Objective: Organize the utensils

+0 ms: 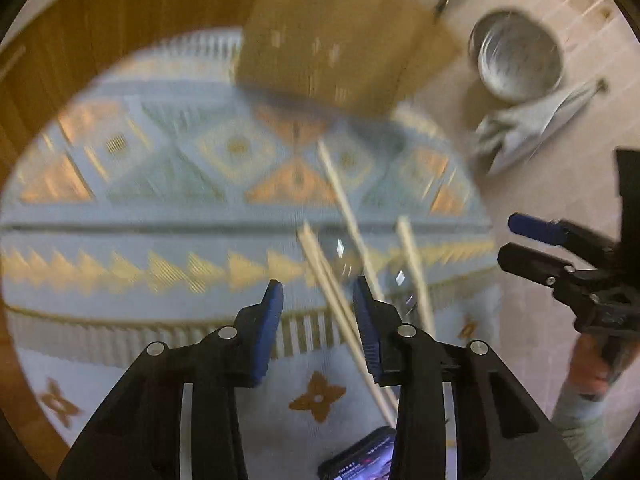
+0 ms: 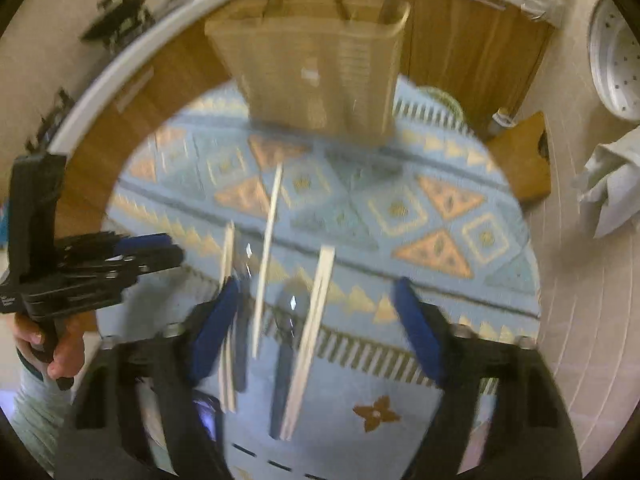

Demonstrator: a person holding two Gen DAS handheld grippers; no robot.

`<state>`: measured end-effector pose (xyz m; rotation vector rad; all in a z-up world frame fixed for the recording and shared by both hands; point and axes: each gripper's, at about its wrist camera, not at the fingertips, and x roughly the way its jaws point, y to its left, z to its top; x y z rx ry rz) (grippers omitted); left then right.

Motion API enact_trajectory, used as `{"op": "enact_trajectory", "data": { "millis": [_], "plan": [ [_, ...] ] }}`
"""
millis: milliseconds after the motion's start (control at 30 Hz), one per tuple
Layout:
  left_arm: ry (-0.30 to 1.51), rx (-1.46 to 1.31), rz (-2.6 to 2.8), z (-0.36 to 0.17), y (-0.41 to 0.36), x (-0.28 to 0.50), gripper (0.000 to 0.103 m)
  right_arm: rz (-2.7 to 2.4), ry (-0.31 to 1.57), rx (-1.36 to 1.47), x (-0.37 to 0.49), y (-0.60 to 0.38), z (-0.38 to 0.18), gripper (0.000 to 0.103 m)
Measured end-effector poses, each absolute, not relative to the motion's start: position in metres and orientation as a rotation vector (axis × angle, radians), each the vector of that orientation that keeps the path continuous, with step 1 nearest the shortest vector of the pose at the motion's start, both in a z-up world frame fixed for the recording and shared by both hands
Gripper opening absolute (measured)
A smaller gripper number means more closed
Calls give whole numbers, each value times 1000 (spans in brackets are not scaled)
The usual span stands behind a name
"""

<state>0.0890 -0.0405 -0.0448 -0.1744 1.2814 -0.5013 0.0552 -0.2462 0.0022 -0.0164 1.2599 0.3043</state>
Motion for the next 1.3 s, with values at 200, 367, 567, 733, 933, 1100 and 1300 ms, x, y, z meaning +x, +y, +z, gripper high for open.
{"op": "enact_trajectory", "data": {
  "millis": [200,367,567,733,933,1100,1300],
  "plan": [
    [1259,-16,-449,-64,-64,72,27,347,1318,-74,41,-229,-23,37],
    [1201,102,-394,-61,-81,65,27,363,1328,-55,39,-234,-27,37],
    [1156,163,-358,-60,-92,59,31,348,1335,-28,41,-248,-33,37],
    [1143,209,-339,-60,-99,55,32,338,1343,-13,39,-259,-38,37],
    [1150,322,-332,-65,-122,54,27,359,1359,-12,40,-252,-41,37],
    [1172,250,-359,-64,-105,63,12,403,1411,14,45,-236,-52,28],
    [1158,153,-379,-62,-85,66,7,418,1447,-26,48,-212,-67,16]
  ]
}}
